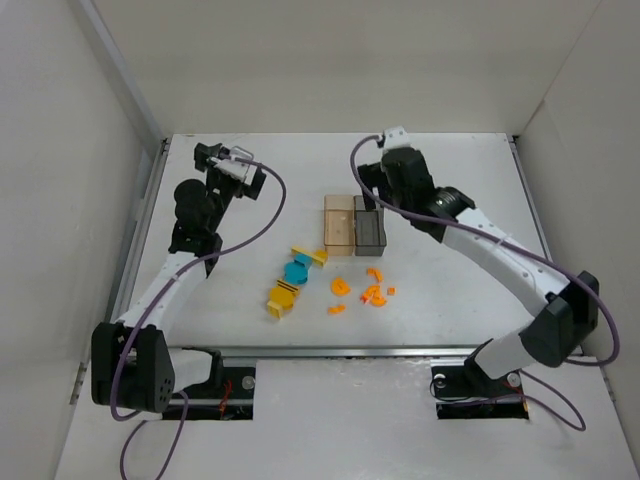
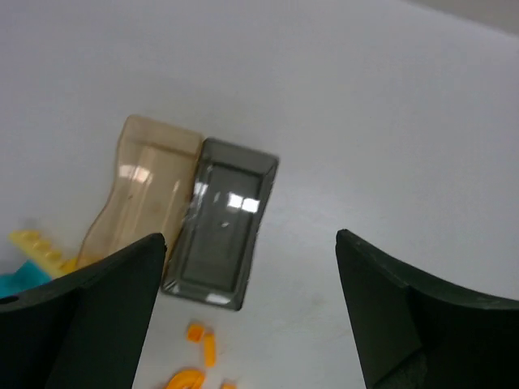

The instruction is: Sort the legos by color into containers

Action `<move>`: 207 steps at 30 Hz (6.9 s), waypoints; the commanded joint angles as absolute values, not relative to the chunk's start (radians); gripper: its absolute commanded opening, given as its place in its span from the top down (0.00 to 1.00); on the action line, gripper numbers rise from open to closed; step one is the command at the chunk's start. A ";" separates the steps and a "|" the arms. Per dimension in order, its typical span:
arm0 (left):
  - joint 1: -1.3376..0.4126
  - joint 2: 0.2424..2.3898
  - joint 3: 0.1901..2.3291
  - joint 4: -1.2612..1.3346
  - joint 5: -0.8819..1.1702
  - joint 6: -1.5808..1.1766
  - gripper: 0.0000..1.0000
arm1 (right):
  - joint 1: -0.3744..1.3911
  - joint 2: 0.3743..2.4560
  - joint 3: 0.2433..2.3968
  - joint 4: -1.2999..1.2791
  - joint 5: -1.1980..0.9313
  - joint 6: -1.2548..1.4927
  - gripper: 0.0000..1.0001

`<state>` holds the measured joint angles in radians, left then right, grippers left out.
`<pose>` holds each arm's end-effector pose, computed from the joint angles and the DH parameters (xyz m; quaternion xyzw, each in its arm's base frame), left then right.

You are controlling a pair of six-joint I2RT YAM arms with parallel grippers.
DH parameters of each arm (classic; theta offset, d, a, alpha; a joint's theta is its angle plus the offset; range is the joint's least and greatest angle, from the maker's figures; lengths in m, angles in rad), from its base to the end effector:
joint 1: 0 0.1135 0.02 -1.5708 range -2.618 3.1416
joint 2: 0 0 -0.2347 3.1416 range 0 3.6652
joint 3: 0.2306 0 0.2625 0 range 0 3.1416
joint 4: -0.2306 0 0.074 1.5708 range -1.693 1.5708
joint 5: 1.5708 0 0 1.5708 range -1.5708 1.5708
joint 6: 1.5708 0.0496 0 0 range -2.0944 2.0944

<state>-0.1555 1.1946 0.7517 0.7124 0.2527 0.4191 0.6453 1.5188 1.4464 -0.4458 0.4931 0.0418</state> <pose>0.3024 -0.0600 0.3090 0.2664 0.5478 0.0281 0.7925 0.3091 0.2033 0.3309 -0.1321 0.8371 -0.0346 0.5298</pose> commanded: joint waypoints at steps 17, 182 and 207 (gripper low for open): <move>-0.225 1.183 0.726 0.463 0.133 0.413 0.01 | 0.719 1.658 1.060 -0.598 0.229 0.534 0.59; -0.225 1.154 0.649 0.454 0.195 0.353 0.01 | 0.720 1.967 1.690 -0.580 0.328 0.284 0.83; -0.225 1.144 0.630 0.454 0.195 0.353 0.01 | 0.701 1.967 1.647 -0.535 0.163 0.213 0.63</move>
